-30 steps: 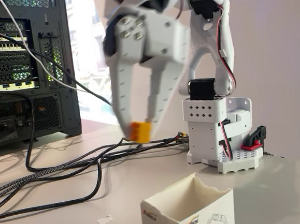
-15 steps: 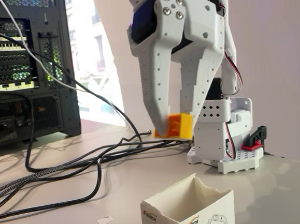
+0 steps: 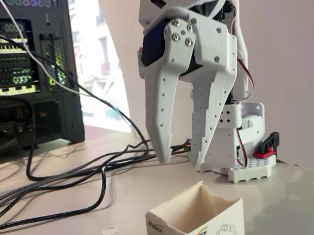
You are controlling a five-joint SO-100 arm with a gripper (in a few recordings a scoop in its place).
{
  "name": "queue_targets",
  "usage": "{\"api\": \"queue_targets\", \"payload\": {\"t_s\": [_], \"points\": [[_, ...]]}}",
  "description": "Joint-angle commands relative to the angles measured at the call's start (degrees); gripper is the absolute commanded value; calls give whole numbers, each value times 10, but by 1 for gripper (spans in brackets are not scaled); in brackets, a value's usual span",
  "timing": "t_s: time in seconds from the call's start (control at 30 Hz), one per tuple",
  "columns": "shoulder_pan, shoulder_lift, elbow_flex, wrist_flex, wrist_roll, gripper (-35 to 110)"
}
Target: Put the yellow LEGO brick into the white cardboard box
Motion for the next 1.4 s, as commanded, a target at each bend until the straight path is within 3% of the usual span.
{"api": "queue_targets", "payload": {"t_s": [0.0,0.1,0.2,0.43,0.77,1.13,1.37], "points": [[3,67,-6,1,0,12],[8,72,-4,0,-11,8],[21,84,6,-16,-59,-9],[73,196,136,-108,-243,-9],[167,329,279,-134,-419,-9],[222,553,478,-151,-413,-9],[229,687,535,-98,-393,-9]]}}
